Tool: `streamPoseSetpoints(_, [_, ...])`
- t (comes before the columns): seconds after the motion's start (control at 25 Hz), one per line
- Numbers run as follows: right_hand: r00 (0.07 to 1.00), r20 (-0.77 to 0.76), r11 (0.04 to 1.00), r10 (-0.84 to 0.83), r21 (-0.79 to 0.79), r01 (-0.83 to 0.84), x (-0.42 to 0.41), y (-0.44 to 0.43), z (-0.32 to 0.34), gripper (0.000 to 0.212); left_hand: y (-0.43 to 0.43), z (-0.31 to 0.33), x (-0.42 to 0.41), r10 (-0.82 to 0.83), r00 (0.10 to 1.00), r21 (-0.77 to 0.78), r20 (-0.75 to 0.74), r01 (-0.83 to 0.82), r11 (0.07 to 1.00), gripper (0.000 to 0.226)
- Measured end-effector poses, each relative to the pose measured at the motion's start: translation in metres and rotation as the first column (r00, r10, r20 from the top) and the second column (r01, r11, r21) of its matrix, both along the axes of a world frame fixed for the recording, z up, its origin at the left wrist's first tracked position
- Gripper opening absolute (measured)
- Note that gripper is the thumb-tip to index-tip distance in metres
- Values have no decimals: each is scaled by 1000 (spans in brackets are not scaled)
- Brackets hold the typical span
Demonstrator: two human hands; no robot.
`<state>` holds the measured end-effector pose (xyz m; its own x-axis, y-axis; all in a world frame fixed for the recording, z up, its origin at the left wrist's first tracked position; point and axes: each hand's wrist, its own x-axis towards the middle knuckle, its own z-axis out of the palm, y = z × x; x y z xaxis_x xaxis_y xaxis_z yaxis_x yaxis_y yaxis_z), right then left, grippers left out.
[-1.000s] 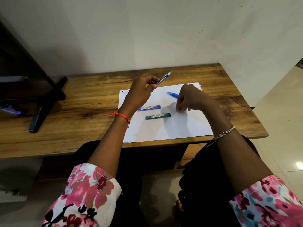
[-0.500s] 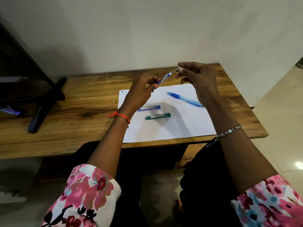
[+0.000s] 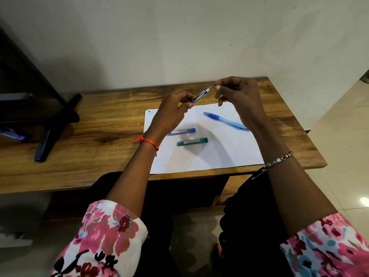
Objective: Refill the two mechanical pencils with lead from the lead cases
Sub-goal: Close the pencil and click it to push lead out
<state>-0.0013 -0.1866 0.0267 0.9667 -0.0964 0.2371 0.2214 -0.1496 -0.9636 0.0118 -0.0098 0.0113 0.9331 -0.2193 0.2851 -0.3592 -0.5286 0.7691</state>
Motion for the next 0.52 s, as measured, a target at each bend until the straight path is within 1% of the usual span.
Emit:
streamPoseSetpoints(0.16, [1000, 17, 994, -21, -107, 23, 1, 1, -1, 10, 0, 0, -1, -10, 1000, 11, 0, 10, 1000, 21])
streamPoseSetpoints(0.36, [998, 66, 991, 0, -137, 9, 2, 0, -2, 13, -1, 1, -2, -18, 1000, 26, -9, 18, 999, 20])
streamPoseSetpoints(0.52, [997, 64, 986, -34, -162, 44, 3, 0, -3, 15, -1, 1, -1, -30, 1000, 42, -2, 30, 999, 20])
